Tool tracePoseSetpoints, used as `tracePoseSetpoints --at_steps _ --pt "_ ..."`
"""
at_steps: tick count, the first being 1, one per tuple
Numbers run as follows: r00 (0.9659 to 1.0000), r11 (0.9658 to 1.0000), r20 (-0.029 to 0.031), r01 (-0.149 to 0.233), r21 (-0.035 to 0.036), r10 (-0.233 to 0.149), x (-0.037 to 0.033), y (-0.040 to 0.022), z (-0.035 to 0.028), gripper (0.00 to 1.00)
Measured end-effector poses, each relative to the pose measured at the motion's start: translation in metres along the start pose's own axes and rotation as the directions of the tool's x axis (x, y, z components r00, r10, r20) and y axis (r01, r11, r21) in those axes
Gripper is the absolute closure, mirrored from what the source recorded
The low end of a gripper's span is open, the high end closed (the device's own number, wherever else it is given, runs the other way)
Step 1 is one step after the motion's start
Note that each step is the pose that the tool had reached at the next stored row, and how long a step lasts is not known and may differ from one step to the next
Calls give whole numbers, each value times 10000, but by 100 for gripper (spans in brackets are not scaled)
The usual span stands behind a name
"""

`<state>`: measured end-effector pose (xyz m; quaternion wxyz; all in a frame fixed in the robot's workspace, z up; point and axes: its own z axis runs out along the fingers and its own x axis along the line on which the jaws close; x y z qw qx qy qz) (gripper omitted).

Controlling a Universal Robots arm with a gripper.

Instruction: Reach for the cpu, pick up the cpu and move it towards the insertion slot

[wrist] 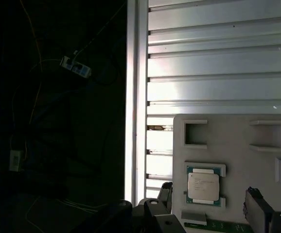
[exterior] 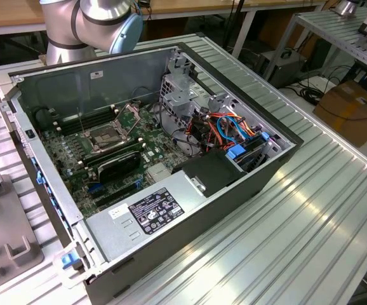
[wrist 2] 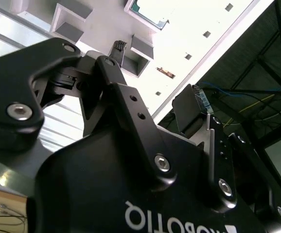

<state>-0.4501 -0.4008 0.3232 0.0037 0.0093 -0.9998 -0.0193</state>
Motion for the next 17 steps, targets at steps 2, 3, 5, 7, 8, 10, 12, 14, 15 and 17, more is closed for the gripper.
tracePoseSetpoints --at_steps 2,3,5,7,8,10,12,14,15,17 --pt "10000 10000 0 0 0 0 0 0 0 33" --pt "10000 10000 1 0 0 0 0 0 0 33" --pt "10000 10000 3 0 0 0 0 0 0 33" --pt "10000 10000 3 0 0 0 0 0 0 33" --pt "10000 10000 4 0 0 0 0 0 0 33" --pt "10000 10000 5 -1 0 1 1 -2 13 33" --pt "10000 10000 4 0 0 0 -1 -9 128 33" --pt "10000 10000 4 0 0 0 -1 -12 187 33" --pt "10000 10000 5 0 0 0 -1 -12 198 33" --pt "10000 10000 4 0 1 0 -2 -13 211 33"
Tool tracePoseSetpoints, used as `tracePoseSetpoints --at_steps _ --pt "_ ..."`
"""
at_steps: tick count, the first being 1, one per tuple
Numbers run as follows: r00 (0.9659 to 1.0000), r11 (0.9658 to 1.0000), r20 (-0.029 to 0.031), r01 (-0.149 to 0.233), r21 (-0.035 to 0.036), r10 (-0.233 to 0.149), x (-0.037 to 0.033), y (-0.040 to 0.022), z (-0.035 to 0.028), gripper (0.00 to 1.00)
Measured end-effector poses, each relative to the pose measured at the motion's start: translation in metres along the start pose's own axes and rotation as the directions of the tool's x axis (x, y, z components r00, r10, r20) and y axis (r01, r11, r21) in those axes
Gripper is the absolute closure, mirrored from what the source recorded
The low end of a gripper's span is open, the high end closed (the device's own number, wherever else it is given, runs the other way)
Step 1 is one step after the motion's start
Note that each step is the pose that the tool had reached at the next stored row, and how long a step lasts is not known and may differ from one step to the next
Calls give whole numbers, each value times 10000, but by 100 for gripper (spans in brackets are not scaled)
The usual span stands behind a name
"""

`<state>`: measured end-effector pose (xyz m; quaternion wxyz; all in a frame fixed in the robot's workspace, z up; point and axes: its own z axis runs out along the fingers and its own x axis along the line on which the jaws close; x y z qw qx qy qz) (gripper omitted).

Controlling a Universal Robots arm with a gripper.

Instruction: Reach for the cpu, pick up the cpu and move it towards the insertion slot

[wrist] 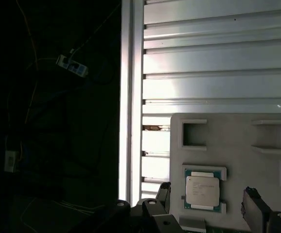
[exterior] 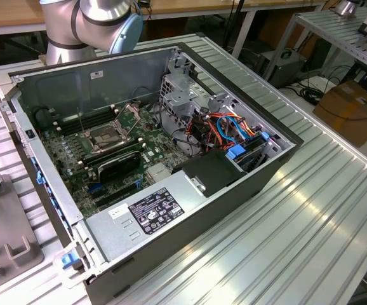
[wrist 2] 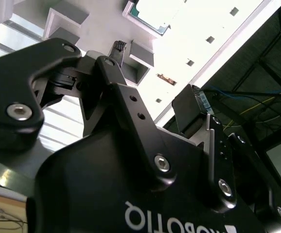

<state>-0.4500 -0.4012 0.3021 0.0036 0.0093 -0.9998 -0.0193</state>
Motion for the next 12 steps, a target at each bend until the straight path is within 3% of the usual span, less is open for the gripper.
tracePoseSetpoints --at_steps 12 --pt "10000 10000 1 0 -1 0 0 -2 41 33"
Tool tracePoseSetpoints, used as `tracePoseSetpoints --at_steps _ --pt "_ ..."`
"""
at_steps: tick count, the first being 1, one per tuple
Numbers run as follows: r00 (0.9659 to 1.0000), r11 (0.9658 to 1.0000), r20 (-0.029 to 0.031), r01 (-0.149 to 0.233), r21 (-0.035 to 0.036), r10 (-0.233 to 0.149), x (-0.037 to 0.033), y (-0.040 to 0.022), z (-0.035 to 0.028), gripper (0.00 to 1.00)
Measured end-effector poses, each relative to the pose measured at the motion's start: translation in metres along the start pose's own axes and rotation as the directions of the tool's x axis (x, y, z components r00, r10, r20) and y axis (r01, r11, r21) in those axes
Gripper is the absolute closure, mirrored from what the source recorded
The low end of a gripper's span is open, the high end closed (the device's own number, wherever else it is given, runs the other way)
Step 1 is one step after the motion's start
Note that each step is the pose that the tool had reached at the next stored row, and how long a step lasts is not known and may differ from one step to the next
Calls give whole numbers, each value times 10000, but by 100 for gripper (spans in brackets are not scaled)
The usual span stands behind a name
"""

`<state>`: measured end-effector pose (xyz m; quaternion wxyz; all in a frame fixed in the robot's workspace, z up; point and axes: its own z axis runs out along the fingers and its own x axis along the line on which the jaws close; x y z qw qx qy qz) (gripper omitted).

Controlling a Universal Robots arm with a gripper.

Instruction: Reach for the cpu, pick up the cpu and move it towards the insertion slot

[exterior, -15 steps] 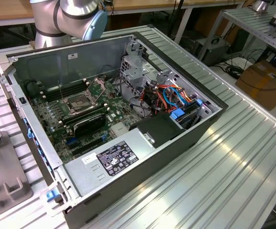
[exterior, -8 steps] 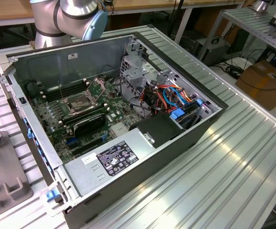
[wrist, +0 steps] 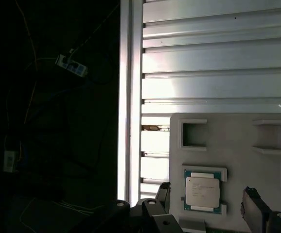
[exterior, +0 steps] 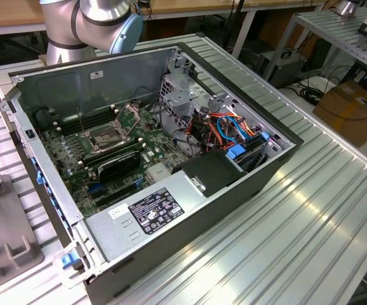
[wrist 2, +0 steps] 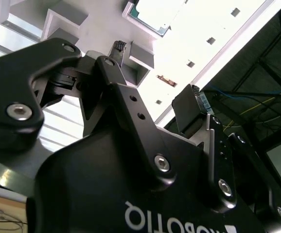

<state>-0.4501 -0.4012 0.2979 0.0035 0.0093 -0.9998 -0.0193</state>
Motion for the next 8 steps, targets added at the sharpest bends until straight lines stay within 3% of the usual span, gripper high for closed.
tracePoseSetpoints --at_steps 8 --pt "10000 10000 -1 -1 1 1 0 -2 42 33"
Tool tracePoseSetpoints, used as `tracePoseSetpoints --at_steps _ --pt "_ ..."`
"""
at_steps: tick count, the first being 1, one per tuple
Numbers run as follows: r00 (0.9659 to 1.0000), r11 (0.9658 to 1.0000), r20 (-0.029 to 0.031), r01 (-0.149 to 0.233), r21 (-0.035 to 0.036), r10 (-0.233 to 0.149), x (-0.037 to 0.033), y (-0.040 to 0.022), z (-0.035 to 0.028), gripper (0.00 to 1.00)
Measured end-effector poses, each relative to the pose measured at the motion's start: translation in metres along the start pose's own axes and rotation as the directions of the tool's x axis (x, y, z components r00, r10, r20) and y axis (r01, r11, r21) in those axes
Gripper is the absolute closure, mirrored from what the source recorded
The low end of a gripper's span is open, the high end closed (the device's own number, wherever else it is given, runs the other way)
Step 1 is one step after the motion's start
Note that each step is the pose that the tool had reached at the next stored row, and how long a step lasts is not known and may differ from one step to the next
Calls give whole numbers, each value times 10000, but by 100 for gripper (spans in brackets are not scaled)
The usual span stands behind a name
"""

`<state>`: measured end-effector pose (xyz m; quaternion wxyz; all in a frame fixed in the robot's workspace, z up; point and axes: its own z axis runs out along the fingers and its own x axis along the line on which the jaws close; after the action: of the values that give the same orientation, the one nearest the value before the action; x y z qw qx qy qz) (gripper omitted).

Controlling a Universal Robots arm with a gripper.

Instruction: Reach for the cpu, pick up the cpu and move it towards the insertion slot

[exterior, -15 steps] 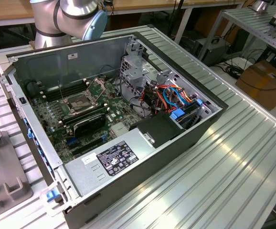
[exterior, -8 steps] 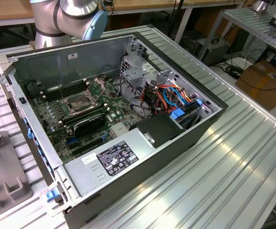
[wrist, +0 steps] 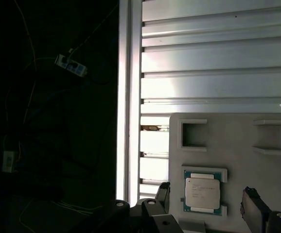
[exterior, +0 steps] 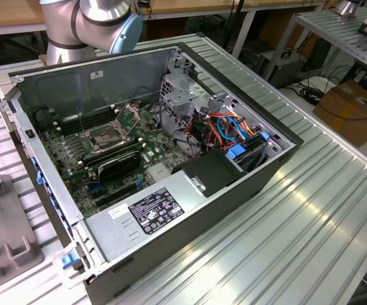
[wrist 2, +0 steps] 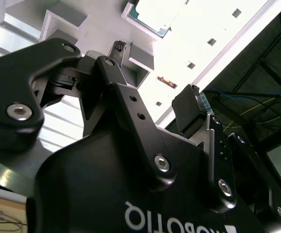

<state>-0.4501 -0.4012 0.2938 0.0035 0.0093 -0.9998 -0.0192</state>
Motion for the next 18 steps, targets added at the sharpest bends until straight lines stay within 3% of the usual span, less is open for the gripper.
tracePoseSetpoints --at_steps 10,12,14,15,16,18 --pt "10000 10000 2 0 -2 0 0 -2 46 33" --pt "10000 10000 0 -1 -1 1 0 -6 110 33" --pt "10000 10000 1 0 4 0 -1 -86 278 33" --pt "10000 10000 33 0 75 -1 -1 -92 298 33" --pt "10000 9999 36 0 100 -1 -1 -93 301 33" --pt "10000 10000 38 0 100 0 -1 -92 306 33"
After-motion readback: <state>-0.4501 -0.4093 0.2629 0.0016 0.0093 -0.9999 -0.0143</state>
